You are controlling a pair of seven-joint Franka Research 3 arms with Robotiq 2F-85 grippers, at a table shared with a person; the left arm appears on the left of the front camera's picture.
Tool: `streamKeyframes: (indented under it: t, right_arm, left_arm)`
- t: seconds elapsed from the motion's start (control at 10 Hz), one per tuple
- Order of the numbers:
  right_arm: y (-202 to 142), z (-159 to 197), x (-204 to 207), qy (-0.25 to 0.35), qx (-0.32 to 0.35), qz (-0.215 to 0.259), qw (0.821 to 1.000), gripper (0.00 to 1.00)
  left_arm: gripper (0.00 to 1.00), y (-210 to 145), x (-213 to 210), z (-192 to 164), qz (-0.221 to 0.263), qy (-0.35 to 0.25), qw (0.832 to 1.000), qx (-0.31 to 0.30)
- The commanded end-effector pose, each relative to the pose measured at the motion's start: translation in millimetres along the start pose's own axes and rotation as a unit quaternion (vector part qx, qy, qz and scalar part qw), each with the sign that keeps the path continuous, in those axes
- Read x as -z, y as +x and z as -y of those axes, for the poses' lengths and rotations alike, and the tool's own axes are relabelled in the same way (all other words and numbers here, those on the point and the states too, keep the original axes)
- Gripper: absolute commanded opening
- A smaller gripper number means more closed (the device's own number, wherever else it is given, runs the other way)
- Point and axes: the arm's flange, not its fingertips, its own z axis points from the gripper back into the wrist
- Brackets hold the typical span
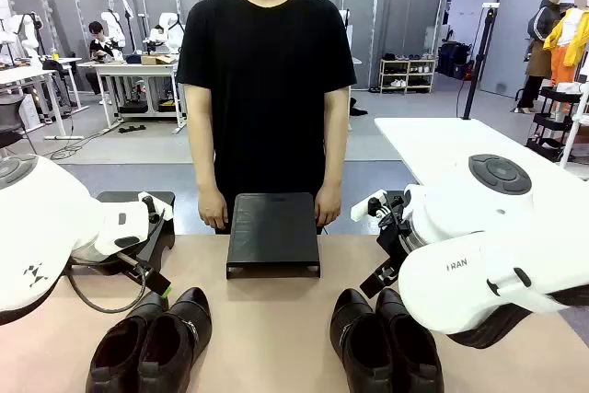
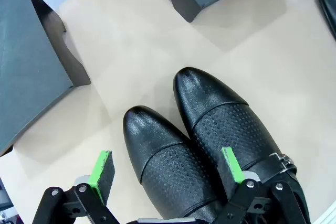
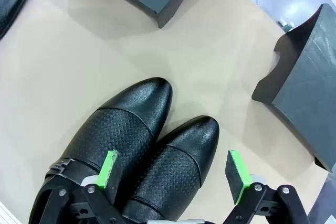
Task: Place the shoes on the stand as instructed by the person.
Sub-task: Pick up one pair of Shoes and place it on the Shoes Stand indicated by the person.
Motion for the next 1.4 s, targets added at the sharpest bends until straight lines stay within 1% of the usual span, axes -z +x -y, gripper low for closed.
streamKeyframes:
  t: [0.0, 1.1, 1.2, 1.3]
  right_arm:
    - [0.0, 0.0, 0.0, 0.000, 0.000, 0.000, 1.000, 1.00]
    - [0.0, -0.1, 0.0, 0.000, -0.001, 0.000, 1.000, 1.00]
    - [13.4, 5.1, -10.4, 0.030, 0.008, 0.011, 0.999, 1.00]
    - [29.8, 9.5, -27.0, 0.043, 0.006, 0.024, 0.999, 1.00]
  left_arm:
    - [1.00, 0.1, 0.0, 0.3, 0.000, 0.000, 1.000, 0.000]
    - [1.00, 0.1, 0.0, 0.3, 0.000, 0.000, 1.000, 0.000]
    - [1.00, 15.3, -18.5, -9.4, -0.017, -0.010, 1.000, 0.004]
    - [1.00, 28.0, -39.1, -14.8, -0.020, -0.019, 1.000, 0.011]
